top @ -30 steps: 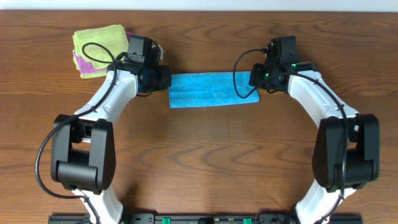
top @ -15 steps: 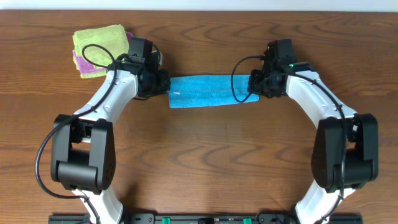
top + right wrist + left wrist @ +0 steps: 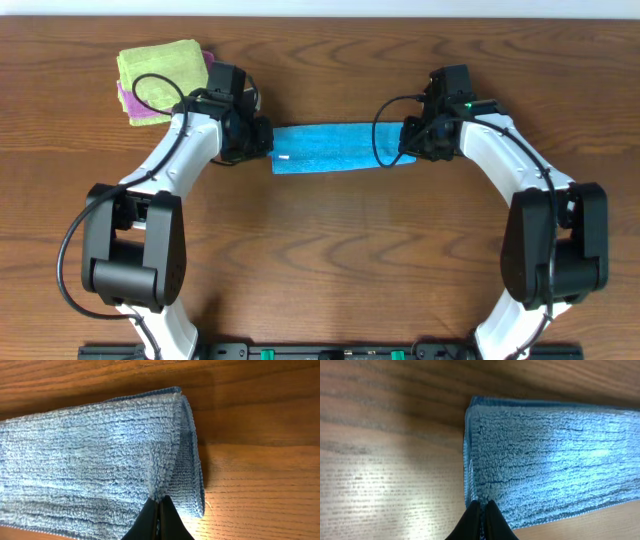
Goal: Fold the cloth
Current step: 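Open both grippers and release the folded cloth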
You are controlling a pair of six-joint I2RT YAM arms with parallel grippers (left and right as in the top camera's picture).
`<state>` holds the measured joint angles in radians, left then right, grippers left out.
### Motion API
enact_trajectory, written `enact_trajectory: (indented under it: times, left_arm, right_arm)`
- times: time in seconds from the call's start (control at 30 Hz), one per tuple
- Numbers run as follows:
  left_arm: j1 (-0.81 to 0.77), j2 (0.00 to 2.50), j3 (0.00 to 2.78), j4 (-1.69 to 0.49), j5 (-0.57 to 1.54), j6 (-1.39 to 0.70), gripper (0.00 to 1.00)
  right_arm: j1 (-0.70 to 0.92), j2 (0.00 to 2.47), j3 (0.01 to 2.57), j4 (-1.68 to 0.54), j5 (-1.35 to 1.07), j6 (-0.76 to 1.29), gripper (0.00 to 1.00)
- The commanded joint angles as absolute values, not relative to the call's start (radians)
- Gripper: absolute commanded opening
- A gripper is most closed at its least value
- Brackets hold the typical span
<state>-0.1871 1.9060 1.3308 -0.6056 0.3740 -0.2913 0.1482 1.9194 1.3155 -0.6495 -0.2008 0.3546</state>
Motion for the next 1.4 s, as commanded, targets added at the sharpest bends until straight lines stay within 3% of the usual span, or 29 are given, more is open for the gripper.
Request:
enact_trajectory:
  times: [0.0, 0.93, 1.0, 1.07, 1.1, 1.23, 1.37]
  left_arm:
    - [-0.2, 1.913, 1.353, -0.62, 0.359, -0.296, 0.06]
    - [-0.262, 1.913, 1.353, -0.597, 0.251, -0.344, 0.06]
    - [-0.262, 1.913, 1.353, -0.59, 0.251, -0.345, 0.51]
    - [-0.262, 1.913, 1.353, -0.587, 0.25, -0.345, 0.74]
    - [-0.262, 1.913, 1.353, -0.586, 0.25, -0.344, 0.95]
    - [-0.262, 1.913, 1.353, -0.583, 0.237, -0.345, 0.95]
    - [-0.262, 1.913, 1.353, -0.566, 0.236, -0.353, 0.95]
  right_arm:
    - [0.153, 1.913, 1.333, -0.654, -0.157, 0.342, 0.02]
    - [0.153, 1.913, 1.333, -0.644, -0.159, 0.275, 0.01]
    - [0.154, 1.913, 1.333, -0.643, -0.165, 0.275, 0.22]
    - [0.155, 1.913, 1.333, -0.641, -0.165, 0.275, 0.44]
    - [0.155, 1.913, 1.333, -0.64, -0.165, 0.275, 0.6]
    - [0.155, 1.913, 1.333, -0.628, -0.165, 0.271, 0.84]
    - [0.155, 1.913, 1.333, -0.604, -0.162, 0.264, 0.88]
